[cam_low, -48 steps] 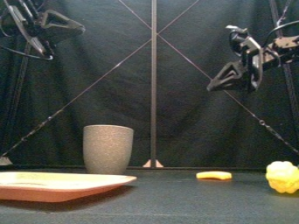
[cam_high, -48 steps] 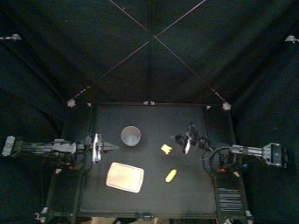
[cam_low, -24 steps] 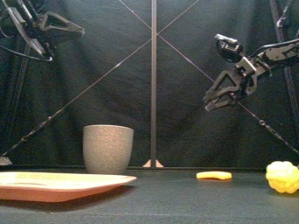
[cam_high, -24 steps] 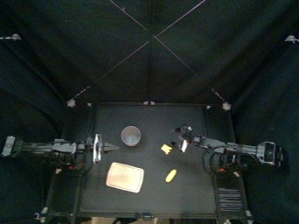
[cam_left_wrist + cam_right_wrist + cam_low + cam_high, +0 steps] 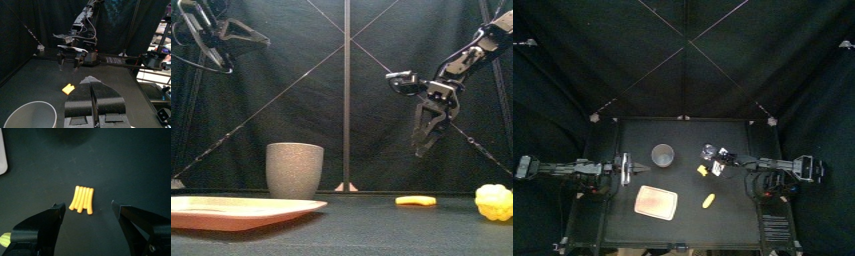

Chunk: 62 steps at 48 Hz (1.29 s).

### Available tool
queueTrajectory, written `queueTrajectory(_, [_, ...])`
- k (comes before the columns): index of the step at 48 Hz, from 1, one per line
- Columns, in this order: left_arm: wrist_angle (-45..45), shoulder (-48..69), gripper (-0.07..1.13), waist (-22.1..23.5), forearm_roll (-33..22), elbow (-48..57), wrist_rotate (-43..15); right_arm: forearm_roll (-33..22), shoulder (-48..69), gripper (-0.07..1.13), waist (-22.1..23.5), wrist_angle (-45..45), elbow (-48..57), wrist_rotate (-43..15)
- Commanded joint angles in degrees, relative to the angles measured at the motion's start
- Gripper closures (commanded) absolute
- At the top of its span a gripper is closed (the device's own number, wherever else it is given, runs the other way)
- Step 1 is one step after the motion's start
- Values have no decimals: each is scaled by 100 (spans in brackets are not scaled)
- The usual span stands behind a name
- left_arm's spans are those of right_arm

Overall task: Pick the fries then place it in the grey bowl
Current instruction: Pick the fries

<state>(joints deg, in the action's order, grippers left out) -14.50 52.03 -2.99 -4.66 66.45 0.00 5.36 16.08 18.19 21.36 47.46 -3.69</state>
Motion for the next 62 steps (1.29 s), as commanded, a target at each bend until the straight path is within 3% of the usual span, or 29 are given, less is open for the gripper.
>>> queueTrajectory(1, [-26,-44,108,-53,-9,-105,-9,141,-439,1,-105,281,-369,9])
queueTrajectory(18, [-26,-44,108,-70,-9,-18,-9,114,-1652,1,-53,826,-1116,0])
queueTrajectory(39, [-26,-44,108,-70,-9,53,9,97,-1846,1,176,729,-1055,-9])
queueTrajectory(62, [-35,-44,108,-70,-9,70,18,185,-2074,6,123,677,-993,-185])
